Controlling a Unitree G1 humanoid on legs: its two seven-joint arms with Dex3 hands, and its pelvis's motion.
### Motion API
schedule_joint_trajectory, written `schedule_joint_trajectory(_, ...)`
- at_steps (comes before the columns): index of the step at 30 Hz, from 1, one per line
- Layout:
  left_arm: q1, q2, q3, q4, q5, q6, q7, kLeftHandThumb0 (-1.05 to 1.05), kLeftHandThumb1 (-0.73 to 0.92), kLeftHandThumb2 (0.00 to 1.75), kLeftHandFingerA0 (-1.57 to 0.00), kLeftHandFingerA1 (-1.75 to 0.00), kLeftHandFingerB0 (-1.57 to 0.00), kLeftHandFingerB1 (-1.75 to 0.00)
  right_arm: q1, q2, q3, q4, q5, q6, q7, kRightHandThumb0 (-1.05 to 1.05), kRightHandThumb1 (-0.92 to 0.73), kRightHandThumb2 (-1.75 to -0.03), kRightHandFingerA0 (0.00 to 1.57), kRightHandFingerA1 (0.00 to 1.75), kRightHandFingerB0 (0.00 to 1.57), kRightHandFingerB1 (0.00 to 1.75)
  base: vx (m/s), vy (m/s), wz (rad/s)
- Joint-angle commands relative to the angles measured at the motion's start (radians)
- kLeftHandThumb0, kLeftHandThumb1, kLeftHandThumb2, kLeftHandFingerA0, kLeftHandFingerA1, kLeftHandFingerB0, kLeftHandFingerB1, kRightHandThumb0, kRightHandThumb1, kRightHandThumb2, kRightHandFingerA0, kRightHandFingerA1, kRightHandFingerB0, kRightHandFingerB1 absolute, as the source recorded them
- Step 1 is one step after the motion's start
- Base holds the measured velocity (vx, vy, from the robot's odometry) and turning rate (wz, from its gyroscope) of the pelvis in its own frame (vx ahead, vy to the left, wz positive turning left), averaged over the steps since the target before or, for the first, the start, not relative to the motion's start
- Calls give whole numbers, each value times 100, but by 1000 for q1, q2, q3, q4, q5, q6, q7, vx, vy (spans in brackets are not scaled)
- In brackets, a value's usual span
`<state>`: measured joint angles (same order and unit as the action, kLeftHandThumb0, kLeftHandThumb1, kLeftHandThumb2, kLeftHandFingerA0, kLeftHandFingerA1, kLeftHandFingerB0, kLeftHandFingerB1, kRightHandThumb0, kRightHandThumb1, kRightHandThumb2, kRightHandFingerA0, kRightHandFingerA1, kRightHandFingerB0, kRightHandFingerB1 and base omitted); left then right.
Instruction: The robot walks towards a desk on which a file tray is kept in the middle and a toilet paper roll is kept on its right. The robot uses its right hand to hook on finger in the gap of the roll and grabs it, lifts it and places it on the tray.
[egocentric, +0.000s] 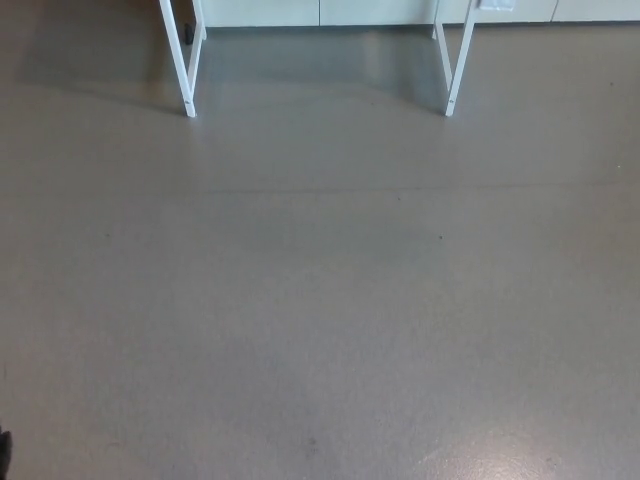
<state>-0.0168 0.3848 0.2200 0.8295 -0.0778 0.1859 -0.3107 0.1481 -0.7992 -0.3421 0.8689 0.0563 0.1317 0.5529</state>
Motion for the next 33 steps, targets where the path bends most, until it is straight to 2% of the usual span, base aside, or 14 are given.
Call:
schedule_joint_trajectory(1, 6, 18, 3, -15, -10, 43, -6, -36, 58, 113, -1, -51, 0, -51, -8, -16, 2, 1, 7, 10, -6, -33, -37, -92, 4, 50, 0, 50, 0, 0, 0)
schedule_joint_trajectory(2, 5, 20, 6, -10, -16, 38, -13, -36, 58, 113, 0, -51, 0, -51, -14, -16, 3, 4, 10, 15, 0, -48, -50, -57, 18, 43, 8, 22, 0, 0, 0)
schedule_joint_trajectory(3, 3, 19, 5, -3, -15, 33, -12, -74, 74, 99, -13, -50, -7, -45, -12, -13, -3, 2, 17, 16, 4, -52, -43, -69, 8, 45, 7, 25, 0, 0, 0)
schedule_joint_trajectory(8, 10, 28, -27, -15, 16, 8, -3, -73, 76, 101, -16, -50, -10, -46, -28, -12, -10, 23, 29, 27, 4, -44, -51, -55, 10, 40, 6, 26, 0, 0, 0)
schedule_joint_trajectory(14, 16, 25, -31, -26, -1, 13, 3, -68, 92, 69, -25, -38, -19, -35, -21, -8, -4, 53, 19, -69, -1, -50, -51, -57, 6, 41, 7, 25, 0, 0, 0)
schedule_joint_trajectory(17, 22, 35, -61, -37, 34, -2, 7, -70, 92, 73, -25, -38, -17, -34, -33, -11, 4, 63, 16, -53, -5, -50, -41, -75, 6, 47, 0, 31, 0, 0, 0)
schedule_joint_trajectory(23, 8, 39, -66, -14, 36, -14, 9, -72, 92, 71, -27, -41, -16, -36, -30, -20, 4, 49, 27, -41, 7, -52, -50, -58, 6, 40, 7, 23, 0, 0, 0)
schedule_joint_trajectory(24, 3, 34, -47, -7, 13, 1, -1, -73, 76, 100, -15, -50, -11, -46, -20, -17, -3, 35, 35, -43, 13, -51, -52, -58, 8, 41, 6, 23, 0, 0, 0)
schedule_joint_trajectory(26, 3, 33, -41, -7, 7, 9, -6, -72, 92, 69, -19, -42, -13, -35, -22, -15, -4, 39, 35, -47, 11, -48, -52, -58, 6, 39, 6, 23, 0, 0, 0)
schedule_joint_trajectory(29, 4, 31, -38, -9, 10, 5, -6, -71, 92, 69, -15, -40, -13, -35, -5, -19, -7, -3, 39, -16, 8, -54, -51, -61, 9, 44, 7, 23, 0, 0, 0)
schedule_joint_trajectory(30, 13, 32, -42, -13, 15, -20, -7, -35, 58, 113, 0, -51, 0, -50, -5, -18, -15, -8, 51, -4, 18, -52, -50, -65, 7, 43, 6, 21, 0, 0, 0)
schedule_joint_trajectory(31, 12, 31, -39, -12, 14, -15, -2, -35, 57, 112, 0, -51, 0, -49, -10, -9, -37, -5, 75, 16, 20, -47, -48, -65, 7, 43, 5, 21, 0, 0, 0)
schedule_joint_trajectory(32, 15, 35, -43, -6, 20, -28, -5, -69, 89, 67, -15, -35, -17, -31, -3, -5, -57, -34, 96, 63, 24, -45, -48, -64, 7, 43, 6, 20, 0, 0, 0)
schedule_joint_trajectory(33, 20, 39, -47, -8, 25, -36, -6, -69, 88, 67, -16, -35, -18, -31, 2, -2, -68, -51, 103, 89, 26, -44, -44, -71, 6, 48, 0, 23, 0, 0, 0)
